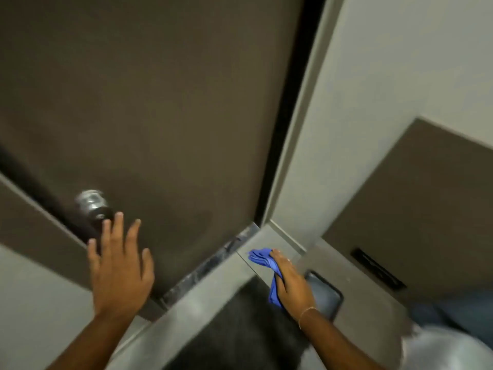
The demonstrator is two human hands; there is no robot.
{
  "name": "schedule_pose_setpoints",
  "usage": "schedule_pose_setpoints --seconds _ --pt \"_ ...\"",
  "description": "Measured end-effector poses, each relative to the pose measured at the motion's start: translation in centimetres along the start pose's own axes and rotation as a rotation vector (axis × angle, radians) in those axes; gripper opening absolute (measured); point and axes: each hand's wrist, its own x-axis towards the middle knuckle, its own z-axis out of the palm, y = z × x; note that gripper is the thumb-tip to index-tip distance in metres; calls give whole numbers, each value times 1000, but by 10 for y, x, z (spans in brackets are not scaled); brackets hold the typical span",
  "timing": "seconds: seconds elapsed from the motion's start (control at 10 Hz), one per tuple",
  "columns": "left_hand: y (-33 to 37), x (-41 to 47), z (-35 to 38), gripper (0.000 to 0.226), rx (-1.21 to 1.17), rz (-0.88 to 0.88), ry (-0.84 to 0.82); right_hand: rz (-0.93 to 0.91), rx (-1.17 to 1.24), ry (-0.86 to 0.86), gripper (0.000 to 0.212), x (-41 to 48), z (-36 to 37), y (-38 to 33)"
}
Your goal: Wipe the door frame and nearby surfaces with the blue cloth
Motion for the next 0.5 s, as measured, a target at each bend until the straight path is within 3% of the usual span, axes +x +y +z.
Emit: schedule_pose_setpoints --seconds 0.1,0.2,0.3,0.5 --pt "56 -22 49 71 -16 157 -269 186 37 51 56 -6 -18 52" --pt "132 -53 117 74 -52 387 -563 439 201 217 52 -1 -38 116" --pt "168 -70 150 71 -80 479 -630 514 166 215 53 13 -45 151" --pt "201 -86 185 76 43 494 -791 540 98 69 63 33 -29 199"
